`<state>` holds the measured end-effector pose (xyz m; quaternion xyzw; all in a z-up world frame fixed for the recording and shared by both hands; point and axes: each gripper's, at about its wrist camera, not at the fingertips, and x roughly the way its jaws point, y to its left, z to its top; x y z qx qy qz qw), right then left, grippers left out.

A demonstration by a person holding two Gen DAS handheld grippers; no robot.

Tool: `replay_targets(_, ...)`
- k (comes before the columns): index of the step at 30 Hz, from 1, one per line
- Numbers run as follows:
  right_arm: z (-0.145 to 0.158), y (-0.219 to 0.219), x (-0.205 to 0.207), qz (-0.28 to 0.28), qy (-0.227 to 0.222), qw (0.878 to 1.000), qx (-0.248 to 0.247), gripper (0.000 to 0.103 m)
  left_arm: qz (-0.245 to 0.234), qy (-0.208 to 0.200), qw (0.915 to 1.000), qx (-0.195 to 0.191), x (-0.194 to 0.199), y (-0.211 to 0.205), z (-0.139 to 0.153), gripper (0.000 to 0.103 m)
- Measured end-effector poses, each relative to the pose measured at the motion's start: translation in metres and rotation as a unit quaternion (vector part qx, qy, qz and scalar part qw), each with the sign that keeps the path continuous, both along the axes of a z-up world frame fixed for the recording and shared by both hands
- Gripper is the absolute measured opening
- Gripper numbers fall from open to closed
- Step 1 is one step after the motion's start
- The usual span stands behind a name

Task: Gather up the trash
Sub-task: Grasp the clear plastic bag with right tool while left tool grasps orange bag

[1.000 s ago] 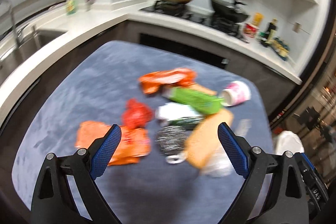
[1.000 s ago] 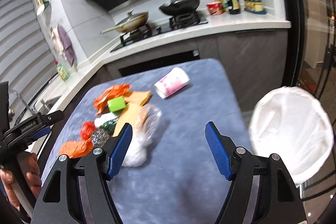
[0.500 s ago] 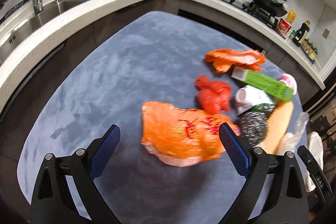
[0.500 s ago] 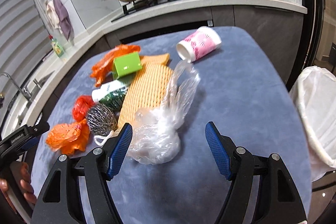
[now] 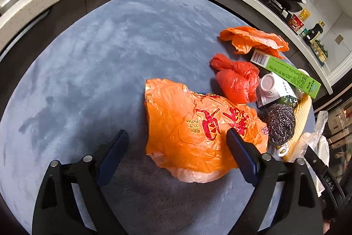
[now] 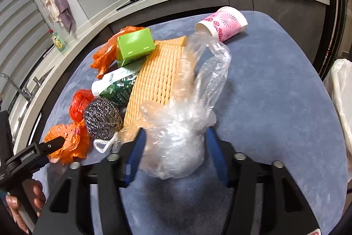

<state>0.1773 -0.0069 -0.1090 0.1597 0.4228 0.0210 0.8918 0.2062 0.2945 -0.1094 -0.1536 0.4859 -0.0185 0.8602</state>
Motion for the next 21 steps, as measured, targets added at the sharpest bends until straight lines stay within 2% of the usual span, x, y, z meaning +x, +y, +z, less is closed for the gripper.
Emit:
replay_targets(1,0.0,0.0,0.0,0.001,0.0,1.0,0.001,0.045,-0.005,-0.002,1.0,-0.001,0.0,-0.002,0.0,0.074)
replay_targets(4,0.0,0.0,-0.002,0.001,-0.001,1.0,0.003,0.038,-0.016,-0.003,0.9999,-0.003,0.0,-0.007,0.001,0.06)
replay_targets(5,0.0,0.0,-0.003,0.002,-0.001,1.0,0.005,0.037,-0.018,-0.007,0.9998,-0.002,0.0,-0.008,0.001,0.058)
replay_targets(7,0.002,0.001,-0.004,0.006,-0.001,1.0,0.007,0.036,-0.017,-0.009,0.9998,0.006,0.0,-0.012,0.002,0.042)
replay_targets(8,0.003,0.0,-0.005,0.008,-0.002,1.0,0.007,0.035,-0.02,-0.011,0.9997,0.011,0.0,-0.015,0.003,0.042)
replay_targets(9,0.004,0.0,-0.006,0.009,-0.004,1.0,0.006,0.033,-0.021,-0.014,0.9995,0.02,-0.002,-0.017,0.004,0.035)
replay_targets(10,0.005,-0.001,-0.008,0.011,-0.005,1.0,0.006,0.033,-0.022,-0.015,0.9993,0.025,-0.002,-0.02,0.005,0.018)
replay_targets(14,0.014,-0.004,-0.018,0.012,-0.018,1.0,-0.001,0.031,-0.028,-0.018,0.9991,0.024,-0.007,-0.023,0.012,0.017)
replay_targets(21,0.042,-0.023,-0.042,-0.003,-0.056,0.998,-0.003,0.031,-0.032,-0.051,0.9978,0.029,-0.027,-0.029,0.043,0.015)
